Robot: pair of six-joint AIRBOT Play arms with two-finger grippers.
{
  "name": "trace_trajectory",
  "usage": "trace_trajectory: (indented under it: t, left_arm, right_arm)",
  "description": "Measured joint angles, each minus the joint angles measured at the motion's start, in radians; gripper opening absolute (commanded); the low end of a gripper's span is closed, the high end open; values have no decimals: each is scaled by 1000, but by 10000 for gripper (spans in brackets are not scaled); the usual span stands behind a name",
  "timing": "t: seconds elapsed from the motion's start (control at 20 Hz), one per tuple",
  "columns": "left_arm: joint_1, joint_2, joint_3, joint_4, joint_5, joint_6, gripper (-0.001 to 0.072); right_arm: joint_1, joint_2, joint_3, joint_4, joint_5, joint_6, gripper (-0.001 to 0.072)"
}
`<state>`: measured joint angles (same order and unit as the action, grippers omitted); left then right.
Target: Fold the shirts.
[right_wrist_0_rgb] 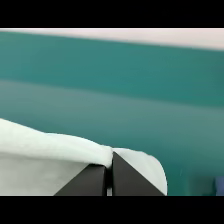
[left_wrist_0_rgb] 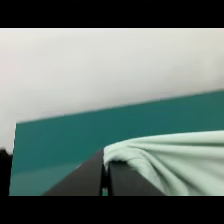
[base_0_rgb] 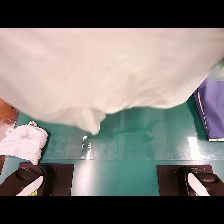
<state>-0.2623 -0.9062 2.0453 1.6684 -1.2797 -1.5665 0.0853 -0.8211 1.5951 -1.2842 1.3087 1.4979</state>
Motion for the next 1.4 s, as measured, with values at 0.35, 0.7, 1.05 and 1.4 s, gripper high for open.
trace_trajectory:
  t: [0.35,0.7,1.05,1.4]
  left_arm:
    - [1,-135,-425,71,-23,26,28]
    - [1,-453,-640,101,296,23,29]
    - [38,-598,-659,108,455,-124,464]
    - [192,-493,-625,71,283,-135,297]
  right_arm:
    - [71,-261,-198,-29,112,79,16]
    - [114,-546,-289,-47,-151,113,18]
    - [117,-761,-146,-19,-214,117,407]
    - [60,-715,-74,5,-100,19,406]
